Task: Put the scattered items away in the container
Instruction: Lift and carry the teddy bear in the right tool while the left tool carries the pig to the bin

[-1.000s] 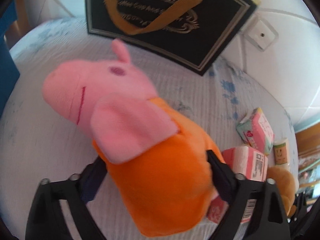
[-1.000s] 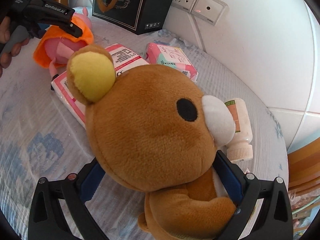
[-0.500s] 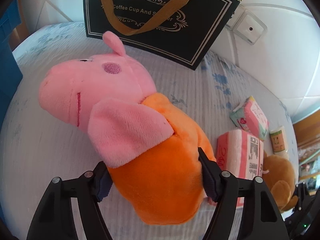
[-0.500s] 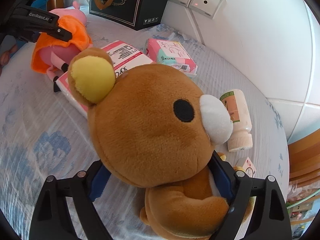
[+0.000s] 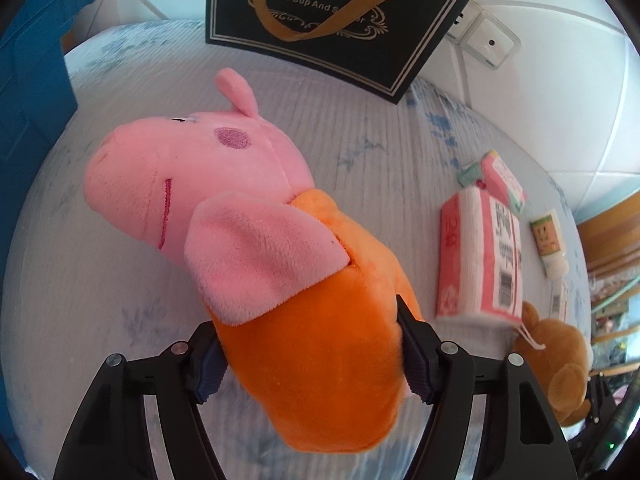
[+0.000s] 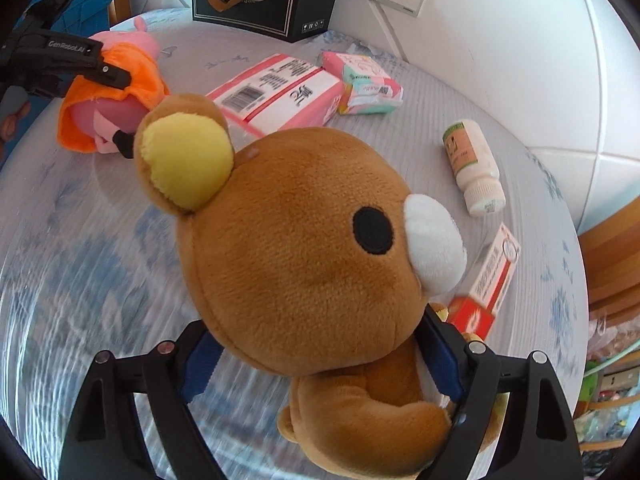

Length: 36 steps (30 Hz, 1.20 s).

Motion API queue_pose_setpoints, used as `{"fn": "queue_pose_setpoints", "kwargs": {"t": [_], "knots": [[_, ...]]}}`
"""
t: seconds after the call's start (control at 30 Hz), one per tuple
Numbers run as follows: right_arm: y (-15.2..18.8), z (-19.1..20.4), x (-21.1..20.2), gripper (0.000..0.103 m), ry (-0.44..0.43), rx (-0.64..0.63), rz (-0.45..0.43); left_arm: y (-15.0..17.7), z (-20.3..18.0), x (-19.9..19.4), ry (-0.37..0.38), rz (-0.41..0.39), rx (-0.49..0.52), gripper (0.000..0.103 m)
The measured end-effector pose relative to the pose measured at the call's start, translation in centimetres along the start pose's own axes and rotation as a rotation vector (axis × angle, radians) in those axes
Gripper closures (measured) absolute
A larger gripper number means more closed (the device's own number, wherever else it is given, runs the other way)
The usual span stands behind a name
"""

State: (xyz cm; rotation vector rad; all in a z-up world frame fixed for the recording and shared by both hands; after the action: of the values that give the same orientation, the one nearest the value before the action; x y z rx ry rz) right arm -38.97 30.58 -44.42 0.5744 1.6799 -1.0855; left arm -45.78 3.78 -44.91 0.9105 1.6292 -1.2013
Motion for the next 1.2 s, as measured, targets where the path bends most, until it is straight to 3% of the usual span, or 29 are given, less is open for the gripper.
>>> {"fn": "queue_pose_setpoints", "kwargs": {"t": [0.27, 0.7, 0.9, 1.2], "knots": [[3.5, 2.8, -2.6, 0.017, -0.005, 0.054, 0.033, 5.0, 2.8, -2.1, -0.013, 0.044, 0.054, 0.032], [7.0, 8.5, -7.3, 0.017, -0.020, 0.144, 0.021, 12.9, 6.0, -5.7, -0.048, 0.093, 0.259, 0.032], [8.2, 11.1, -9.8, 0.017, -0.035, 0.198, -0.006, 16.1, 7.5, -7.8, -0.054, 0.081, 0.372, 0.032], [9.9, 14.2, -13.5, 0.017, -0.043, 0.271, -0.049, 18.1, 9.6, -10.9, -0.065, 0.035, 0.470, 0.035]]}}
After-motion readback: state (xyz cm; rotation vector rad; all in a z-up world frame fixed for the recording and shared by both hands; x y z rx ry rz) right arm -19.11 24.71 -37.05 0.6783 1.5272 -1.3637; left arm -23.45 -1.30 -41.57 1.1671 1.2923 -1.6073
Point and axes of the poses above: each gripper's, at about its wrist camera, not at the fingertips, and x roughly the way its jaws point, z to its left, y to its underside, the point moved 8 cm from there along x, roughly the way its jaws point, and after that the axes turned 7 degrees about -y, right-handed, at the moved point
